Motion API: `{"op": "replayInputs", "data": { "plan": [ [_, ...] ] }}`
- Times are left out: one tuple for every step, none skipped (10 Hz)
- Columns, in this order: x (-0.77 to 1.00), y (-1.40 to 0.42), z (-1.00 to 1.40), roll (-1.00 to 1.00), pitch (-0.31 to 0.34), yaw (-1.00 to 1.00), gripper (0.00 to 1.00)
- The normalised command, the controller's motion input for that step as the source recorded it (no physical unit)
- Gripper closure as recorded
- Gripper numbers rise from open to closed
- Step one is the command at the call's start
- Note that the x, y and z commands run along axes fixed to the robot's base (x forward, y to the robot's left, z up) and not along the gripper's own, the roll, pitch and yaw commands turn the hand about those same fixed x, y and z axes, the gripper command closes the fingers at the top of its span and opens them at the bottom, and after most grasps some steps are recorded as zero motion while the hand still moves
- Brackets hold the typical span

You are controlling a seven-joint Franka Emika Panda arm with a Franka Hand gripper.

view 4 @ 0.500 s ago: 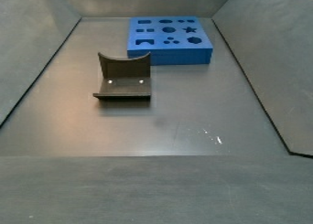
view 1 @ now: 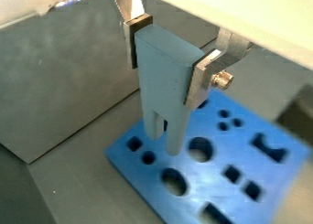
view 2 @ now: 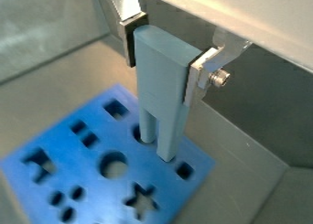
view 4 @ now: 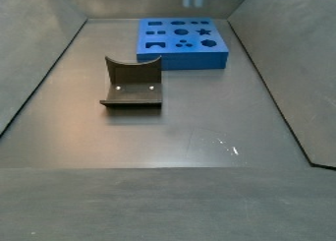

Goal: Insert the square-circle object.

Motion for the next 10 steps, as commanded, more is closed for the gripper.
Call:
{"op": "replayInputs", "data": {
  "plan": [
    [-0.51, -0.27, -0.91, 0.04, -0.061, 0.00, 1.00],
    [-0.34, -0.20, -0.81, 0.00, -0.013, 0.00, 1.00],
    [0.00, -0.04, -0.15, -0.12, 0.000, 0.00, 1.00],
    [0.09, 0.00, -0.01, -0.03, 0.021, 0.00, 1.00],
    [0.10, 0.00, -0.29, -0.05, 0.000, -0.14, 1.00],
    [0.22, 0.00, -0.39, 0.00, 0.036, -0.24, 1.00],
    [0.19, 0.02, -0.39, 0.02, 0.037, -0.19, 1.00],
    [0.19, 0.00, -0.47, 0.00, 0.020, -0.19, 1.00],
    [0.17, 0.01, -0.50, 0.06, 0.026, -0.17, 1.00],
    [0.00, 0.06, -0.45, 0.08, 0.000, -0.10, 1.00]
  ]
}}
